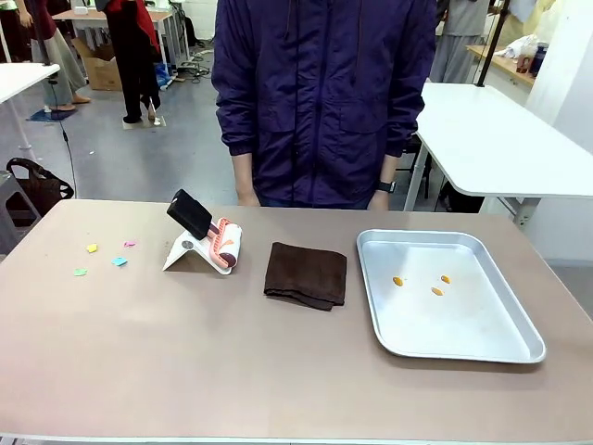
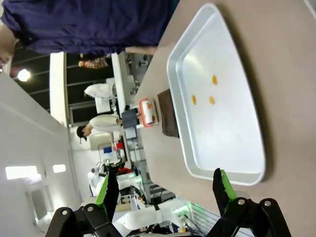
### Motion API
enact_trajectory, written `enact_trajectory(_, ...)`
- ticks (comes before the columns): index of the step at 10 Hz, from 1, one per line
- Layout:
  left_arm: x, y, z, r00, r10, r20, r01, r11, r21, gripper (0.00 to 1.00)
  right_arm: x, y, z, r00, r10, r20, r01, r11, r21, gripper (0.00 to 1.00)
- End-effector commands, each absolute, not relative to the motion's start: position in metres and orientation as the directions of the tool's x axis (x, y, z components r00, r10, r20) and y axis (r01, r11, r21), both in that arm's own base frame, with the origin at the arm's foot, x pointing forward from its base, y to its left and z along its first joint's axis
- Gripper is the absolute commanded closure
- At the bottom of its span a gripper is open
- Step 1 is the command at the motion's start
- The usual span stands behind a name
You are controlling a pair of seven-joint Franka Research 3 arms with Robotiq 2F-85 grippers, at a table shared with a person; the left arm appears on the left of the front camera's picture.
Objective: Clean the surface of the table.
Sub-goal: Hold the Lint Roller with your left hand and the towel with your right hand.
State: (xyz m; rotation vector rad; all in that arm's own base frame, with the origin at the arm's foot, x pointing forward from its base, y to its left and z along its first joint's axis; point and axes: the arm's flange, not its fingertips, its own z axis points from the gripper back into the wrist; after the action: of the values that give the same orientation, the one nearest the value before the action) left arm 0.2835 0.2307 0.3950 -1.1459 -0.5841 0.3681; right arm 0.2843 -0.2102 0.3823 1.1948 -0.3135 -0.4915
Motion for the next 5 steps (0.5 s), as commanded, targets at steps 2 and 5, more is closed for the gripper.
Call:
enact_trajectory(2, 0.2741, 0.2313, 0.3941, 0.813, 0.534, 0.233, 0.036, 0.353, -0.935, 0.00, 0.2866, -0.2024, 0.3879, 0.866, -0.498, -0.035, 0.196, 0.276, 0.941, 0.00)
enact_trajectory(5, 0.2741, 0.2313, 0.3941, 0.813, 0.534, 0.233, 0.036, 0.353, -0.935, 0.00, 0.2866, -0.2024, 0.3879, 0.866, -0.498, -0.035, 0.196, 0.276, 0.941, 0.00)
